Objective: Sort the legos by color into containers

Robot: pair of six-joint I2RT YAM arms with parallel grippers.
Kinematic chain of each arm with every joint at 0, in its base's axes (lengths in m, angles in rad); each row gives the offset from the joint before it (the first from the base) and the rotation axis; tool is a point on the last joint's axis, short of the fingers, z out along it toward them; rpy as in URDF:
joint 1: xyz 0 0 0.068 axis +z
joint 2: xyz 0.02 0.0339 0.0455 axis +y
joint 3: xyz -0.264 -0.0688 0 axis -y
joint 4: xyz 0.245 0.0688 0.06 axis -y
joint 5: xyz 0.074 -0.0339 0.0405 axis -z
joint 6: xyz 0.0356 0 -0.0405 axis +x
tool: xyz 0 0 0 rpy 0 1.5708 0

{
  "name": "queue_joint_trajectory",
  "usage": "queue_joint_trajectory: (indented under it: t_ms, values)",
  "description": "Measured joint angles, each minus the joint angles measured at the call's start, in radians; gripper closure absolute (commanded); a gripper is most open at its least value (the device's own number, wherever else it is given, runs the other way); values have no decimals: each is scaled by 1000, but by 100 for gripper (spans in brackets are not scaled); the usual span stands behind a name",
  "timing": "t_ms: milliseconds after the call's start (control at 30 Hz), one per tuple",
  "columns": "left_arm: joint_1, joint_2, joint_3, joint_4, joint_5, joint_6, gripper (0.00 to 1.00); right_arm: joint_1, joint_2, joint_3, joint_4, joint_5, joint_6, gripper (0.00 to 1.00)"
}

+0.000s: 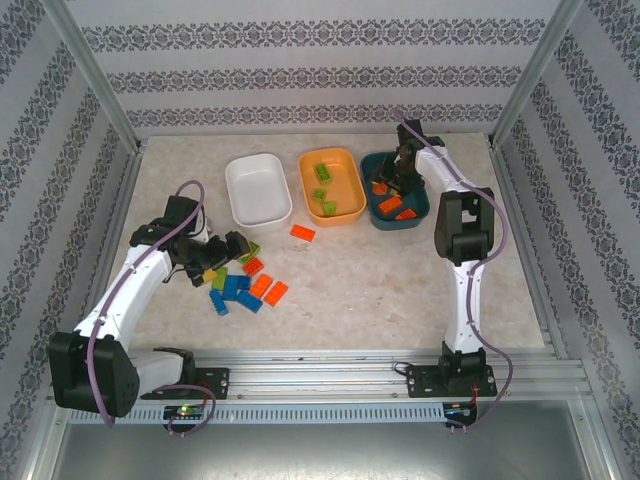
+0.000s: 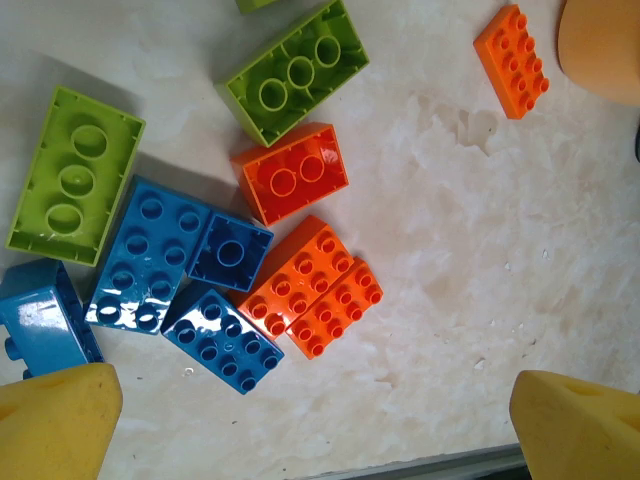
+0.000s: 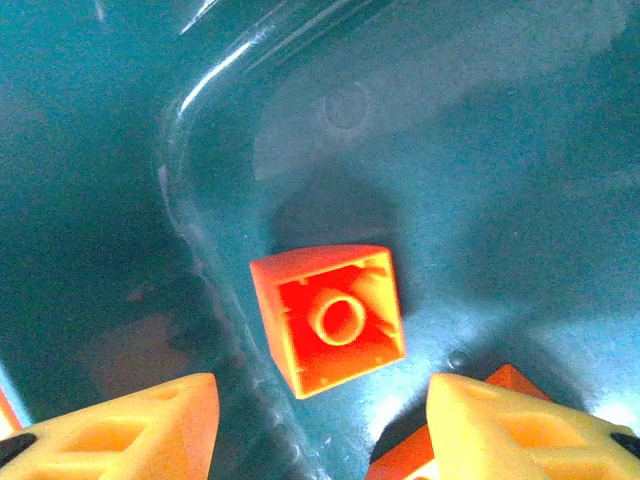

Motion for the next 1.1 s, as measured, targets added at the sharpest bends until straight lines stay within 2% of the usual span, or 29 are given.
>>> queue_joint_trajectory:
  t_ms: [200, 333, 467, 567, 767, 1100]
  values:
    - [0, -1, 9, -48, -105, 4, 0, 12, -177, -121, 3, 18, 0, 41]
    - [18, -1, 41, -114, -193, 4, 0, 67, -346, -177, 19, 12, -7, 41]
    - [135, 33, 61, -138, -229, -5, 0, 179, -448, -228, 45, -38, -15, 41]
    - [219, 122, 85, -138, -240, -24, 0, 267, -480, -299, 49, -71, -18, 41]
    - [273, 320, 204, -111, -251, -59, 0, 379, -527, -445, 42, -103, -14, 41]
    - [324, 594, 393, -78, -243, -80, 0, 424, -762, -651, 60, -100, 19, 41]
